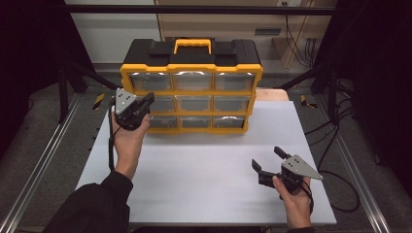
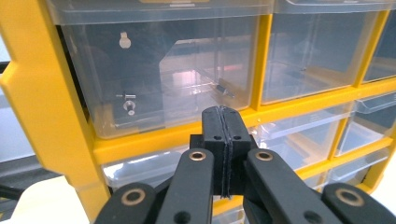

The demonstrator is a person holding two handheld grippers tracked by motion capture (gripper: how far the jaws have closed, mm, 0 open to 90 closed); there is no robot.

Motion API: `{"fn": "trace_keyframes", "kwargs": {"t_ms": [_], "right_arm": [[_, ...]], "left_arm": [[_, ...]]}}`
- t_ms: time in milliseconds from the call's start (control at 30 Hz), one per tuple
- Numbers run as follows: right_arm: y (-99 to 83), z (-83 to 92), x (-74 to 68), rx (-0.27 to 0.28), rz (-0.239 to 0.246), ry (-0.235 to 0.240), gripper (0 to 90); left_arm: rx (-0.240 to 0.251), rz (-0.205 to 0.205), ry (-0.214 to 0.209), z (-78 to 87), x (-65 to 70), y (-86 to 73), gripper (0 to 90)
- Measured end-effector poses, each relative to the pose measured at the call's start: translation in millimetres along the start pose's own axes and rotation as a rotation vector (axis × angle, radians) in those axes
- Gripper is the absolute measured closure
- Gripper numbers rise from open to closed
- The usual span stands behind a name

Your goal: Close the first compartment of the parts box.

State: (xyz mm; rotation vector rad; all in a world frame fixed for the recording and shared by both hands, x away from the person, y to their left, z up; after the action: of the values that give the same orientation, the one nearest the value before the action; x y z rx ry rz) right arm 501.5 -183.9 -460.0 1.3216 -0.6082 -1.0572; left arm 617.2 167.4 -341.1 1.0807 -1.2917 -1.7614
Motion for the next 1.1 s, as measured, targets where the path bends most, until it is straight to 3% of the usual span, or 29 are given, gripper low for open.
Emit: {"fn": "trace_keyframes", "kwargs": {"t_ms": [133,233,300,533,767,833,1100], "right_arm": [[-1.1,-1.6,-0.2,-0.006,0.000,0.001,8.1],[-0.8,-1.5,-0.1,-0.002,-0.009,0.003,8.0],[-1.2,-1.4,1.3,-0.003,-0.013,-0.001,7.9],[-0.3,-0.1,1.3,0.004,-0.007,0.000,7.7],[0.7,0.3,0.5,0.005,0.004,-0.005,7.4],[1.0,0.6,-1.2,0.003,0.008,-0.004,7.4],[1.1,1.3,-1.1,0.005,0.002,-0.012,7.1]], "left_arm": [[0.018,0.018,-0.006,7.6,1.3,-2.0,88.1],[0.017,0.028,-0.008,9.4,1.3,-4.5,80.3],[0.020,0.014,-0.012,11.6,2.3,-5.0,76.8],[0.057,0.019,-0.024,20.9,8.4,-3.8,49.8],[0.102,-0.018,-0.061,24.3,16.9,-3.3,28.0],[0.115,-0.024,-0.089,26.0,21.6,-3.6,22.7],[0.122,-0.017,-0.152,29.4,35.3,-8.8,11.6]]}}
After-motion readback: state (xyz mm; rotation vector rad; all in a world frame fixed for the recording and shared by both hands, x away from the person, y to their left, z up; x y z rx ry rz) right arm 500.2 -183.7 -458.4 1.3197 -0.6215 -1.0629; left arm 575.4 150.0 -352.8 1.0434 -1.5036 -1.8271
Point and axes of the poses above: each handheld gripper's, and its own axes: z roughly backward along the jaws, y roughly out of its top, x roughly to its right, the point moved 10 cm from there along -z, roughly forward along the jaws, and after that the axes turned 11 degrees about -z, right-handed, at the moved point
